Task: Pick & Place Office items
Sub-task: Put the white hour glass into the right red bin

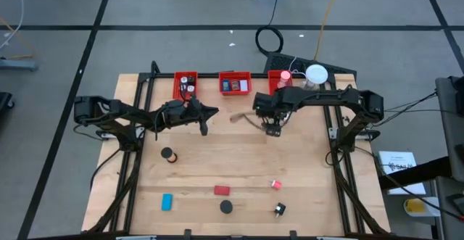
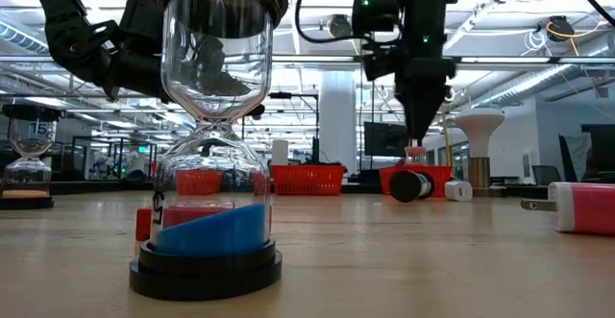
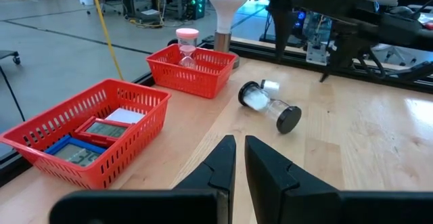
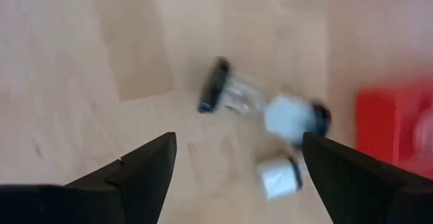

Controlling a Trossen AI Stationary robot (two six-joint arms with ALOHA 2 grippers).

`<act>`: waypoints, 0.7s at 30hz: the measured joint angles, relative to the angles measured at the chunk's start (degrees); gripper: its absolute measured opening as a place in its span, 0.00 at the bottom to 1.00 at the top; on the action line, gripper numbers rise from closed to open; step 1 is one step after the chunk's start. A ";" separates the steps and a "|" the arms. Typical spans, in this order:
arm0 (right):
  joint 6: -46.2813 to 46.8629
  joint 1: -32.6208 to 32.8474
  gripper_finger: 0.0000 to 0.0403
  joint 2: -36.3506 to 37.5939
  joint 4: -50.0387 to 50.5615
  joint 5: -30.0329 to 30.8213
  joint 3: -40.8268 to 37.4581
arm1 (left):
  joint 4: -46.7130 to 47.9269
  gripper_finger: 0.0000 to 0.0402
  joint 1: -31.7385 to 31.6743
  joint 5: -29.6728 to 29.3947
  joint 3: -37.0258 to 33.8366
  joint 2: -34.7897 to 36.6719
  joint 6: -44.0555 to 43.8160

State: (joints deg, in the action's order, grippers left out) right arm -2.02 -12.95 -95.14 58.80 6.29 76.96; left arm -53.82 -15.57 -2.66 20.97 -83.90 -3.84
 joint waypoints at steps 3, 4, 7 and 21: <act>-11.48 0.80 0.75 -1.43 -3.27 -0.15 -1.05 | 0.00 0.09 0.02 0.00 0.00 0.00 0.00; -14.15 0.81 0.75 -1.88 -4.06 -0.27 -1.22 | 0.00 0.09 0.00 0.00 0.00 0.00 -0.01; -20.48 0.78 0.73 -4.54 -5.28 -0.22 -1.15 | 0.00 0.09 0.00 0.00 0.00 0.00 0.00; -34.37 1.05 0.72 -10.16 -4.15 -0.14 -1.26 | 0.00 0.09 0.01 0.02 0.00 0.00 -0.01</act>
State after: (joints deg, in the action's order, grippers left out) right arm -36.39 -11.90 -105.29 54.64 6.15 75.70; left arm -53.82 -15.56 -2.63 20.97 -83.90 -3.84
